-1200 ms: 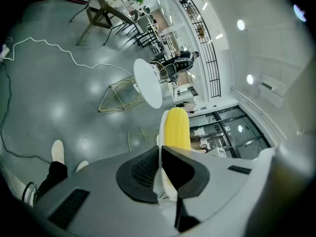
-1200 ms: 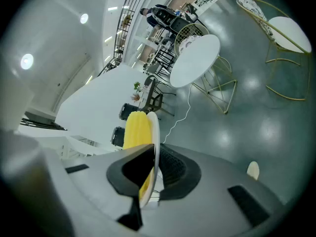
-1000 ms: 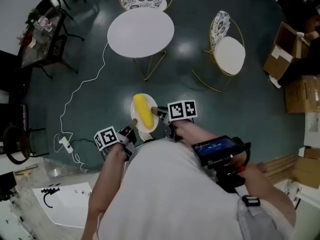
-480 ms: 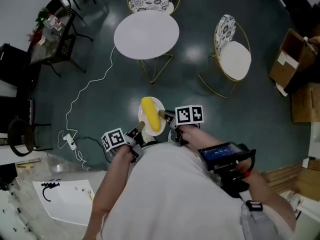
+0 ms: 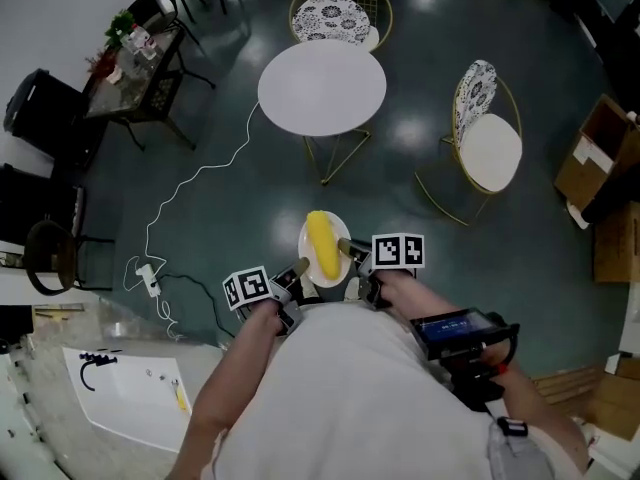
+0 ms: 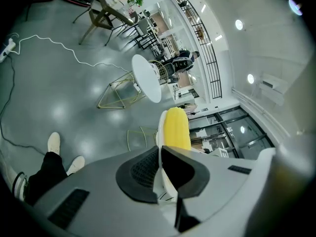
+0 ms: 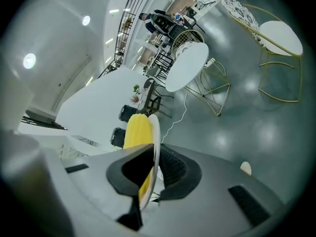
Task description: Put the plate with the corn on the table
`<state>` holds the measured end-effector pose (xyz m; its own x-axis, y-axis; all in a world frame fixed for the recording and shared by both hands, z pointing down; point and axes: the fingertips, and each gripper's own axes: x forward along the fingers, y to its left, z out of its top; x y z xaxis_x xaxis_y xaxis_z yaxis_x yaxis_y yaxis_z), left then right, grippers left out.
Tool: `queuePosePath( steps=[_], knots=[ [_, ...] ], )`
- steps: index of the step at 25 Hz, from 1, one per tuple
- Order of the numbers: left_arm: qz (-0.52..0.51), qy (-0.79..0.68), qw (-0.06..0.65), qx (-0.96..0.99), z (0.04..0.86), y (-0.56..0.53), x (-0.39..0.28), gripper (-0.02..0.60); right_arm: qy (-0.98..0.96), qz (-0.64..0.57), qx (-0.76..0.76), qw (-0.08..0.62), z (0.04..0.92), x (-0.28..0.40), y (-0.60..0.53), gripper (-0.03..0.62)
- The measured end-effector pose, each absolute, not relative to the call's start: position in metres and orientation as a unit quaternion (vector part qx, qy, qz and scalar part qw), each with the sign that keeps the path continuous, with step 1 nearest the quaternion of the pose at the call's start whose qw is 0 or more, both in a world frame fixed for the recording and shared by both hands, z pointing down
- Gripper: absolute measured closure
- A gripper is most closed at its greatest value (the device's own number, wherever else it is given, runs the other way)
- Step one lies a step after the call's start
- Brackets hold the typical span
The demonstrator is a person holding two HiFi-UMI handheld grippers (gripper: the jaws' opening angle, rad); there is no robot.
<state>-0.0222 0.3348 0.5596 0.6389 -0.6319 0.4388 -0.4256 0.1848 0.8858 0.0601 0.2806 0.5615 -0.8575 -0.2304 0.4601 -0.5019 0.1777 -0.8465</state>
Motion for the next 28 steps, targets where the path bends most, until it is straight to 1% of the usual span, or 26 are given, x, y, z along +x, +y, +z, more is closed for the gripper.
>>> queuePosePath(
  steps=[16, 28],
  knots=[
    [-0.079, -0.424, 0.632, 0.643, 0.5604, 0.3334, -0.0247, 0.558, -0.766, 0.584, 0.236, 0.129, 0.5676, 0.0582, 0.2798, 0.559],
    [-0.084, -0.429, 0.632, 0.64, 0.5635, 0.3339, -0.0258, 0.558, -0.764, 0.59, 0.23, 0.127, 0.5692, 0.0578, 0.2822, 0.559]
  ],
)
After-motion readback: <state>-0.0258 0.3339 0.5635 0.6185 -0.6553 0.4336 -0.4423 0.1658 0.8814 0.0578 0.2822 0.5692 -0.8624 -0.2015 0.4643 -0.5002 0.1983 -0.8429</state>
